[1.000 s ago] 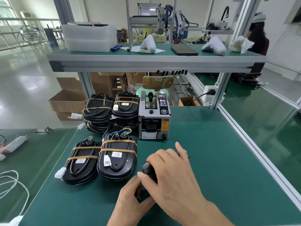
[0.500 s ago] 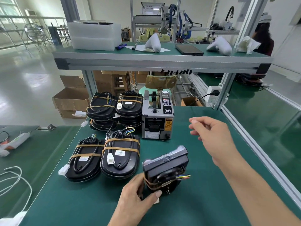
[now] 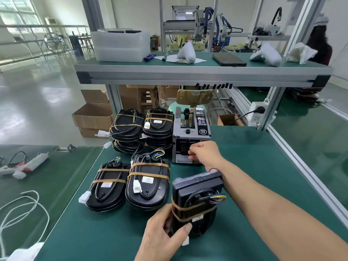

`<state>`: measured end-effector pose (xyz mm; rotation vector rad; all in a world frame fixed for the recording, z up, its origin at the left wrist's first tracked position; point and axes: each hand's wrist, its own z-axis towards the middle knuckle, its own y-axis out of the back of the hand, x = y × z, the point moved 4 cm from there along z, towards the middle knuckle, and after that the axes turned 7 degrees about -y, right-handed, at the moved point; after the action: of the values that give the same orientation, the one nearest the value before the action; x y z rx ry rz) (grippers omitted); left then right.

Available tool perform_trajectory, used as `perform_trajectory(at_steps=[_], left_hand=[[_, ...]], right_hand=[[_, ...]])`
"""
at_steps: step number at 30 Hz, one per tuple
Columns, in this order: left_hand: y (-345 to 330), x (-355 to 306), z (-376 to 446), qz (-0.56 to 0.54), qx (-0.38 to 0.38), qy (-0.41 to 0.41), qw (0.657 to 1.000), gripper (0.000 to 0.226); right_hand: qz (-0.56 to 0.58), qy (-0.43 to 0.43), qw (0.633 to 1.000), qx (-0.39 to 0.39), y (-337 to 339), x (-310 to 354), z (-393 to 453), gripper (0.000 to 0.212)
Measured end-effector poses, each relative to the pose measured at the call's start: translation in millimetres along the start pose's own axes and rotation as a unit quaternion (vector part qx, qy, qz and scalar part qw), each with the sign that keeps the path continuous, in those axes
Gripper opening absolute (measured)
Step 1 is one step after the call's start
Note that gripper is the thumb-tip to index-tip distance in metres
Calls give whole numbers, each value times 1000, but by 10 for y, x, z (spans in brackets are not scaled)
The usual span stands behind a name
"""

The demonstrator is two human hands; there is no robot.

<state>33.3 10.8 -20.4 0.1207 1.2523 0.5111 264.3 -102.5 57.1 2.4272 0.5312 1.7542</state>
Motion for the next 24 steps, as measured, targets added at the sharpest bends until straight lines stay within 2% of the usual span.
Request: perform_trajectory(at_steps=[5,9,19,24], left_hand=[[9,1,-1,2,10,3,1000,40],[31,-18,-7,14,-6,0,1000,40],[34,-25,-15,5,-25,14,1000,46],[44,-41,-19,13,-29,-2,999,47]], right_hand=[[28,-13,998,-51,-30,-44,81,24],[98,-56,991,-76,-48,-101,107,15],[246,-131,957,-74,-206,-142,169,9],[277,-146,945,-95,-234,-150,171,8]])
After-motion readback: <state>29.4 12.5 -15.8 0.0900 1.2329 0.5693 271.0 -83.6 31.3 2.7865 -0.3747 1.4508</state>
